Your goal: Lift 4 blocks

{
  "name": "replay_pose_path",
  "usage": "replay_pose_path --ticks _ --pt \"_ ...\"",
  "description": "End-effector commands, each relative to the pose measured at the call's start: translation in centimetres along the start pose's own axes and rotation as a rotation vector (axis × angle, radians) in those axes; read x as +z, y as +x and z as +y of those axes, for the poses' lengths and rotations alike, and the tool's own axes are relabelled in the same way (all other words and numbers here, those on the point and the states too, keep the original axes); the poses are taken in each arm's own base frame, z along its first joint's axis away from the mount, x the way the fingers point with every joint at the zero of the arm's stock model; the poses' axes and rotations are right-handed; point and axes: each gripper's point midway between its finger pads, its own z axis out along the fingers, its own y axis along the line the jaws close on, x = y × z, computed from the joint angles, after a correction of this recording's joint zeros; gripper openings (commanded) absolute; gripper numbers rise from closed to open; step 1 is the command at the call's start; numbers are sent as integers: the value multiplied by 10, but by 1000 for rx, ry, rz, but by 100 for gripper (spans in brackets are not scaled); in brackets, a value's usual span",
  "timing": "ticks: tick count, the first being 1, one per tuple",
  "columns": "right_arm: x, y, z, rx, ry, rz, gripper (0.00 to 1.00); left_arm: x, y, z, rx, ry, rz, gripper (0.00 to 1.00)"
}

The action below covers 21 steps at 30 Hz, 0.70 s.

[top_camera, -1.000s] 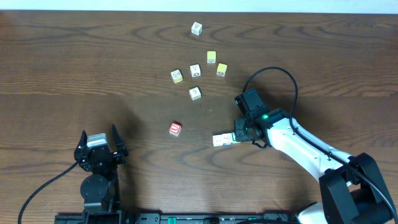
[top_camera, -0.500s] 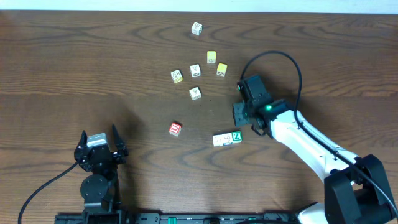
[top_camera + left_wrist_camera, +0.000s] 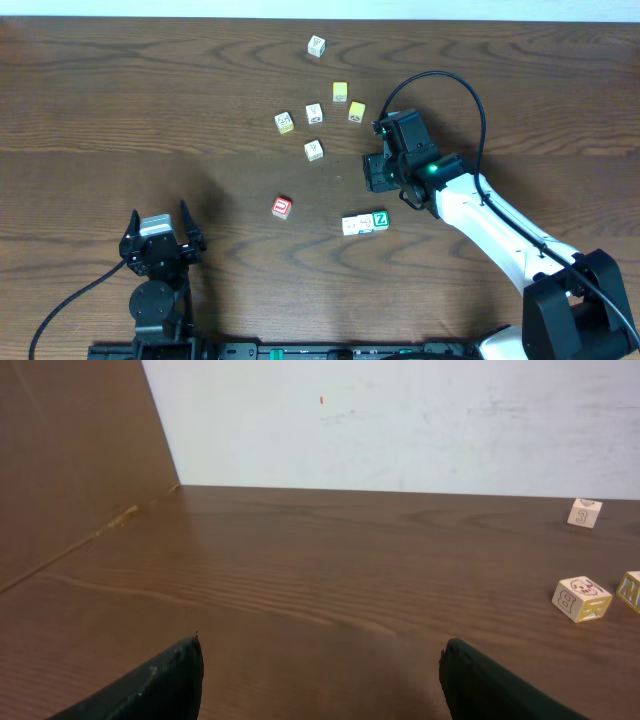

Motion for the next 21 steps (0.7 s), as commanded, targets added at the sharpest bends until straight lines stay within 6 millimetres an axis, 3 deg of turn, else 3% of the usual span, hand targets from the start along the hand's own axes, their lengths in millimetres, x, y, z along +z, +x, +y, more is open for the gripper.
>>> replay_pose_path --ticks 1,12,17,21 --pt "-4 -16 -6 -12 10 -34 61 1 18 1 25 -7 52 76" --pt "-13 -17 -26 -42 92 -2 61 1 10 3 18 -17 19 76" --pt "-15 -19 -40 -26 112 7 58 -3 -12 -33 -137 200 -42 76" --pt "-23 -30 -50 -17 125 -6 58 1 -5 -35 -183 198 40 76"
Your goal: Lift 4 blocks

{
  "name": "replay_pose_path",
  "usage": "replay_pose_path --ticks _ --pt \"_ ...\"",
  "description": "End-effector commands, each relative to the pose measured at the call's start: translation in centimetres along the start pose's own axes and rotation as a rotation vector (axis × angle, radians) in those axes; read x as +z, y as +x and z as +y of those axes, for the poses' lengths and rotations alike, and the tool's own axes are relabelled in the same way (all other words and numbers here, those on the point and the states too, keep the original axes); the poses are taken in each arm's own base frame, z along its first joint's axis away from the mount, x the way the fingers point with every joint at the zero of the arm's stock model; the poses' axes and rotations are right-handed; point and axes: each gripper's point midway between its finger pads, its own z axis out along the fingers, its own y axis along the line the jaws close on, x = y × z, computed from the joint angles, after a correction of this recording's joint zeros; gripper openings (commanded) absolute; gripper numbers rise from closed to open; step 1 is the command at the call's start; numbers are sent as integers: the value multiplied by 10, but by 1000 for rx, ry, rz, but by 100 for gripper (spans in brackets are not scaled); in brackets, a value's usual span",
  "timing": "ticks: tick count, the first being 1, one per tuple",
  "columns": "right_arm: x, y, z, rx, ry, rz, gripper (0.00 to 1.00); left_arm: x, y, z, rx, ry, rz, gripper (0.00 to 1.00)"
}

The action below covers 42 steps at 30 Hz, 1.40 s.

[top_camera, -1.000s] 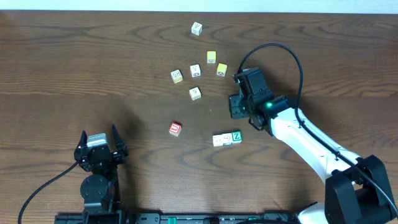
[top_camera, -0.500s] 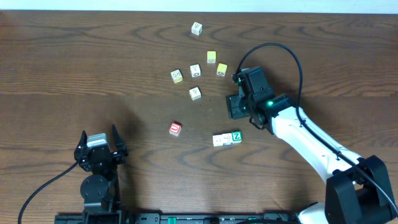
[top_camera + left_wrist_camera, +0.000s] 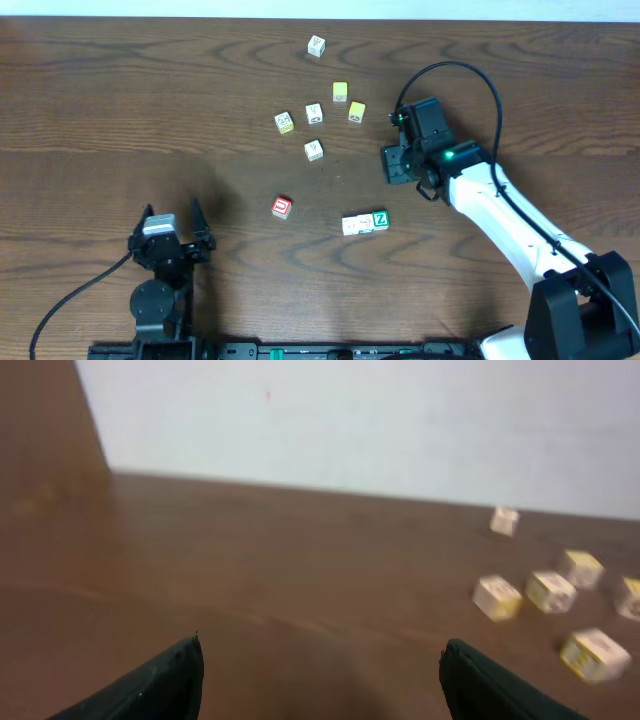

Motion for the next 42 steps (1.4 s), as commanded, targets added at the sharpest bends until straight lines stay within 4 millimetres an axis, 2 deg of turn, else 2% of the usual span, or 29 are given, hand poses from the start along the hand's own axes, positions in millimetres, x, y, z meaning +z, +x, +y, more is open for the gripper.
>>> replay_pose_path --ticks 1,5,8,10,13,15,17,19,20,22,23,24,27,34,38,42 --pt "-10 -22 -12 -2 23 -43 57 3 -7 -11 -77 55 40 76" --pt "-17 -31 -24 26 37 -51 56 16 -26 -20 -100 92 74 76" --pt "-18 -31 -28 34 43 -45 56 34 -41 -34 -128 135 142 76" --pt "-18 -28 -29 35 45 -35 56 48 -46 -54 -132 212 204 76" --pt "-18 -25 -30 35 48 -22 55 62 -50 -99 -131 394 293 76" --pt "-18 -22 -32 38 52 -8 55 70 -48 -107 -121 412 324 76" --pt "-18 -18 -37 48 60 8 55 77 -50 -111 -200 420 333 76" --pt "-18 -16 -44 63 69 18 55 73 -50 -129 -256 529 355 76" --pt "-18 -16 -47 70 73 20 56 67 -48 -140 -221 611 366 76" --pt "-18 -15 -52 82 78 25 57 57 -29 -151 -176 673 438 76" --pt "-18 -14 -53 87 73 28 57 53 -17 -152 -161 675 488 93" --pt "-18 -14 -52 90 61 32 56 47 1 -154 -143 661 563 93" --pt "-18 -13 -48 90 41 38 56 38 30 -157 -96 624 672 93" --pt "-18 -2 -45 91 24 82 50 12 57 -189 -18 739 772 93" --pt "-19 2 -41 93 -1 98 46 0 71 -186 -6 726 850 93" --pt "-19 2 -36 93 -28 102 42 -3 88 -168 87 663 900 91"
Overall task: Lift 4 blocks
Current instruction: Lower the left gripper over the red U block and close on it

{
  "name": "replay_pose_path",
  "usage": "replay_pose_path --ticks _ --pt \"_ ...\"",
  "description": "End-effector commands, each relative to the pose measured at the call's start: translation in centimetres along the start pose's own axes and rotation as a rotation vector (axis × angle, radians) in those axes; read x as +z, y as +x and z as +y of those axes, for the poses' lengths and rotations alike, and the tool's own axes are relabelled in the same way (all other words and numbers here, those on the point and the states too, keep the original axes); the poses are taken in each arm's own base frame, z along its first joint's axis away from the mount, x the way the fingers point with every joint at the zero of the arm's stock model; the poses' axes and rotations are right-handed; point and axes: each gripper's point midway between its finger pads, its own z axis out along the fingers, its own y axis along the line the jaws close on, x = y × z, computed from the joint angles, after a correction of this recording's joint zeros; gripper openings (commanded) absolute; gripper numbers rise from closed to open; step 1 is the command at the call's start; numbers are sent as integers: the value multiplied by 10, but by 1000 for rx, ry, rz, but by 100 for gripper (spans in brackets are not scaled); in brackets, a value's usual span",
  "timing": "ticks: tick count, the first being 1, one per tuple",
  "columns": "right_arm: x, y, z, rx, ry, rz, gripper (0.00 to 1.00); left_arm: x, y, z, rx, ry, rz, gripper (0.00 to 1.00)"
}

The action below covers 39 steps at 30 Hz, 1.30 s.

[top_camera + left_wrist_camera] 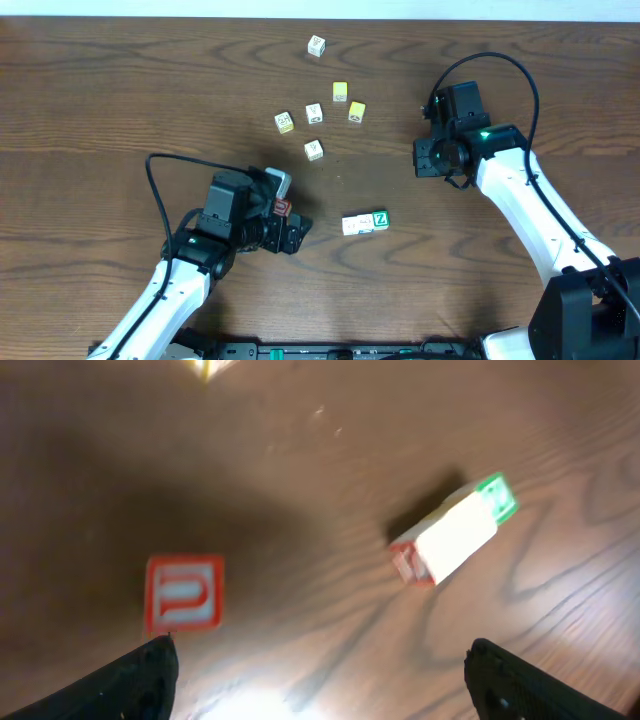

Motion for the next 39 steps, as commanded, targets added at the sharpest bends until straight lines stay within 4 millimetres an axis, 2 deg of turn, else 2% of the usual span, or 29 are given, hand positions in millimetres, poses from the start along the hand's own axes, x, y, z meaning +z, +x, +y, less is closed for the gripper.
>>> replay_pose_path --ticks 1,10,18,23,32,39 --pt "-3 -5 8 -11 -44 -7 41 -2 1 16 62 -98 21 91" --pt "-3 -3 19 -34 -62 -5 40 5 7 40 99 -234 56 91" --pt "-3 -4 19 -34 -62 -11 39 21 11 43 145 -253 90 91" --pt "-3 -5 19 -34 -63 -13 37 25 11 52 169 -295 98 81" --pt "-3 -7 19 -34 -64 -22 37 25 -5 55 209 -319 39 81" --pt "-3 -8 19 -34 -65 -27 37 37 -3 60 223 -320 76 81"
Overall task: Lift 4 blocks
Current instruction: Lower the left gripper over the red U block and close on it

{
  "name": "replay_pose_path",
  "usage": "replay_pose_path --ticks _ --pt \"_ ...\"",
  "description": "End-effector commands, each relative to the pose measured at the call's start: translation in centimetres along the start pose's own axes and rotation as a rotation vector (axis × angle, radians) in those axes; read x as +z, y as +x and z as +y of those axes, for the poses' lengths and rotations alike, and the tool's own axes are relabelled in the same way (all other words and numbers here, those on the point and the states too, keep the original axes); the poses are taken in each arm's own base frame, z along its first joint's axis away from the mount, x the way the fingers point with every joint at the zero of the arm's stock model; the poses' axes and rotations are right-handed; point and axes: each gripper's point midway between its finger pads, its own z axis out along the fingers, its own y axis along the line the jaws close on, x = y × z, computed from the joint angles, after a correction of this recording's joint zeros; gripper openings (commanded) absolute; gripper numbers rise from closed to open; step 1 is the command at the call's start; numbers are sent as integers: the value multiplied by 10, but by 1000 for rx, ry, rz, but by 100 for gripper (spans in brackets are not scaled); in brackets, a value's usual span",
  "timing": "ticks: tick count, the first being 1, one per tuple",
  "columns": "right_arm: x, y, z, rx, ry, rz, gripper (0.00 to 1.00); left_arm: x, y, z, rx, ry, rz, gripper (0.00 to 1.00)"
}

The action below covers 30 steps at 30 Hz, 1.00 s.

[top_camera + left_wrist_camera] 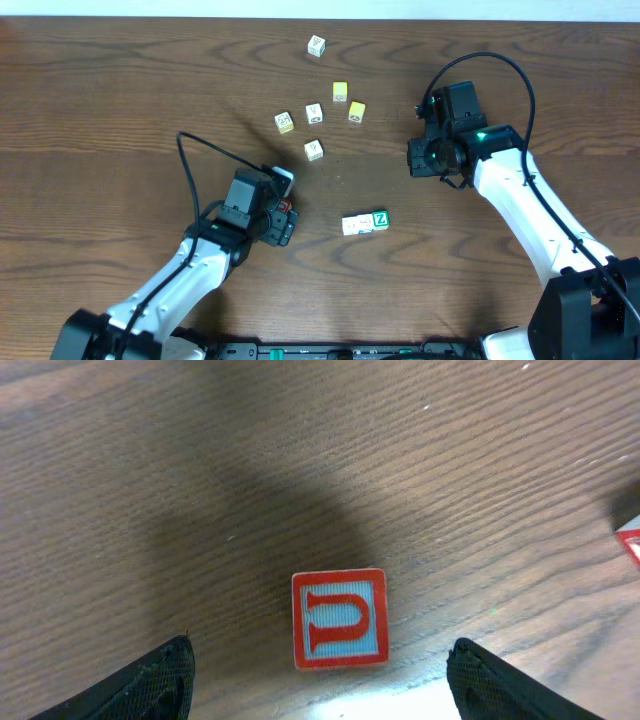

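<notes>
A red-bordered block with a red U [339, 619] lies flat on the table, centred between the fingers of my open left gripper [320, 652], which hangs right above it without touching. From overhead the same red block [284, 206] peeks out beside the left gripper [281, 222]. A joined white and green Z pair of blocks [365, 222] lies to the right. Several small loose blocks lie farther back, among them a white one [314, 150] and a yellow one [340, 91]. My right gripper [416, 160] hovers at the right, away from all blocks, with its jaws not readable.
The red-edged corner of the block pair [630, 545] shows at the right rim of the left wrist view. A lone white block [316, 45] sits near the table's far edge. The right arm's cable [480, 62] loops above it.
My left gripper has moved over the red U block, which was off to the left in its view and is now centred and larger between the fingers. The right gripper has barely shifted.
At first my left arm sat folded at the front left, facing the wall, while my right gripper was close to the Z pair. The right gripper then drew back to the right. Later the left arm was stretched out near the red block, and now hangs over it.
</notes>
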Motion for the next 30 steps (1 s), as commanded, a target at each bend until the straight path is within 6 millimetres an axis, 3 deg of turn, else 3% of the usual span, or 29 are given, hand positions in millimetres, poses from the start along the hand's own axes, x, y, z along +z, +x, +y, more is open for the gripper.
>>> replay_pose_path --ticks 1,7,10,21,25,30 --pt "-3 -7 5 -18 -13 -19 37 7 -7 3 24 -12 12 81" --pt "-3 -8 5 -18 -14 -24 36 17 -8 3 22 -10 40 78" --pt "-3 -9 5 -18 -14 -27 37 16 -13 3 22 -11 30 67" --pt "-3 -10 5 -19 -15 -33 37 7 -18 3 22 -11 22 66" --pt "-3 -10 6 -19 -16 -33 37 7 -13 2 17 -8 44 44" --pt "-3 -10 6 -19 -15 -33 37 7 -8 1 15 -7 62 43"
